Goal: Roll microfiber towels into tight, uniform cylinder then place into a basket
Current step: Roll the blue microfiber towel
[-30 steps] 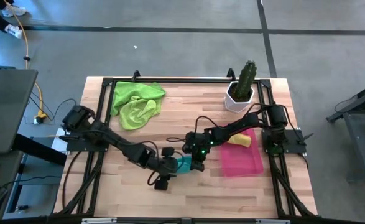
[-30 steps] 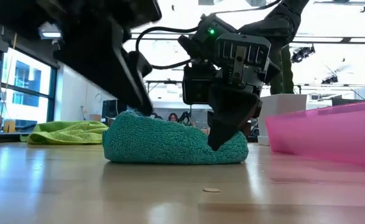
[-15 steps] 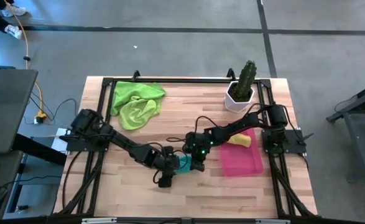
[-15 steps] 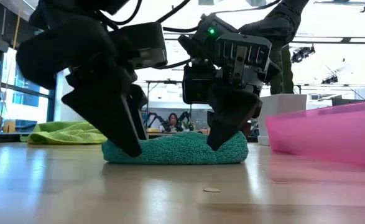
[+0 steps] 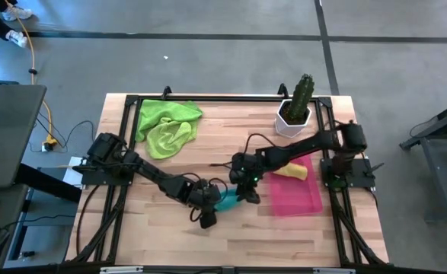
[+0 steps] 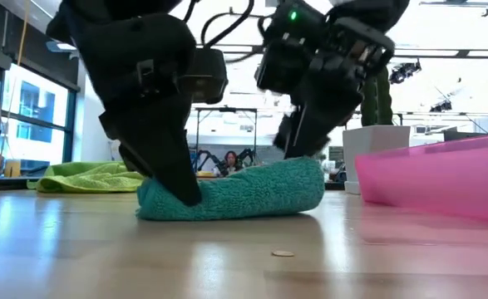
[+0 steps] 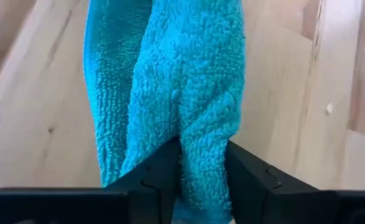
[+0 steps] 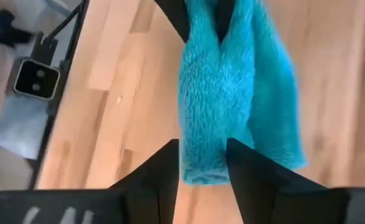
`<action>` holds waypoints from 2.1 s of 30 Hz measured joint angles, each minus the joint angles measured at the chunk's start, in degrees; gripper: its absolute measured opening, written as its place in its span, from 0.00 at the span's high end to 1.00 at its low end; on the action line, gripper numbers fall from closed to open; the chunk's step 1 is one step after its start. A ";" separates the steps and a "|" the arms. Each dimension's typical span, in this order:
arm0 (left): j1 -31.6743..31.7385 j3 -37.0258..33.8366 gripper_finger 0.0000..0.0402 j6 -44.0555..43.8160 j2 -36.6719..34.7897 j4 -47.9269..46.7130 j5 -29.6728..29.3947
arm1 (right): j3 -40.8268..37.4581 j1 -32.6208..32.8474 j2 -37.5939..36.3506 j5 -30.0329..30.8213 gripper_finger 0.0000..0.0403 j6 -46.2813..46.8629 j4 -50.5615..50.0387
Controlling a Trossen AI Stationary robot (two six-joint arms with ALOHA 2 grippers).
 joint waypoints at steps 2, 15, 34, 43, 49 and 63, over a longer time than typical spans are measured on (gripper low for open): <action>0.29 -0.01 0.78 -1.87 0.00 0.07 1.29 | 0.00 1.14 -1.86 3.15 0.68 -4.51 -1.07; 5.07 -0.11 0.96 -1.33 0.11 0.24 14.98 | 0.07 18.08 -2.30 36.59 0.69 -22.08 1.89; 10.51 -0.44 0.96 2.72 0.47 3.25 25.77 | 0.22 19.73 5.58 43.53 0.56 -18.44 7.18; 9.46 -0.39 0.95 0.48 0.61 4.30 28.90 | 0.35 16.76 6.78 41.60 0.42 -14.91 8.28; 10.16 -0.44 0.89 0.77 0.06 4.57 30.63 | 0.50 14.58 6.84 36.69 0.54 -7.35 6.44; 11.03 -0.22 0.81 9.52 -2.52 -5.71 30.30 | 0.44 12.78 6.90 28.52 0.95 -0.94 4.84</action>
